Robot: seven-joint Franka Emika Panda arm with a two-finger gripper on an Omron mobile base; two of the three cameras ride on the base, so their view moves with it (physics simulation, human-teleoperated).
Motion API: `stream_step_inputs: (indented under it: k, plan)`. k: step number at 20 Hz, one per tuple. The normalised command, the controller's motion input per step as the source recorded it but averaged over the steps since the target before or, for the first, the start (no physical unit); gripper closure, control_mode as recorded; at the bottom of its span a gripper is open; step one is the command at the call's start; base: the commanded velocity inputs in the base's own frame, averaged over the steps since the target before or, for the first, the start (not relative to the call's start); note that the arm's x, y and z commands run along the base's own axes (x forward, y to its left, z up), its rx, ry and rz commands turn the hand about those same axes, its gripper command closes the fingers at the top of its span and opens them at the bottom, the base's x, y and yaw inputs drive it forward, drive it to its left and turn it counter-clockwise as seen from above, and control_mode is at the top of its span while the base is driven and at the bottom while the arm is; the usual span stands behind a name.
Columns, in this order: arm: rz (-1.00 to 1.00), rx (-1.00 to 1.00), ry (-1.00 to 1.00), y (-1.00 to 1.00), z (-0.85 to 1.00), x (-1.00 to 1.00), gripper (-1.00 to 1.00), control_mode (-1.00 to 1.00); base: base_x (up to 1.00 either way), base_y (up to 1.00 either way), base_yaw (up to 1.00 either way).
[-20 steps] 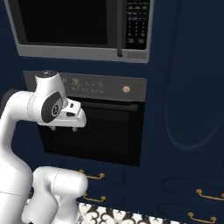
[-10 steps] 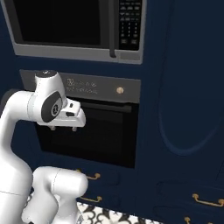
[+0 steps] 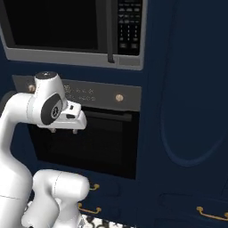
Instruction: Navigate to the microwave.
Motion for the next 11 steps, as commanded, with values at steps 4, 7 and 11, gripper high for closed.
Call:
stream_step_inputs:
  k: [4, 7, 11]
  plan:
    - [0.00, 0.00, 0.00, 0.00, 0.00, 0.00, -1.00, 1.00, 0.38, 0.00, 0.00]
    - [0.00, 0.00, 0.00, 0.00, 0.00, 0.00, -1.00, 1.00, 0.30, 0.01, 0.00]
    - [0.00, 0.00, 0.00, 0.00, 0.00, 0.00, -1.00, 1.00, 0.09, 0.13, -0.08]
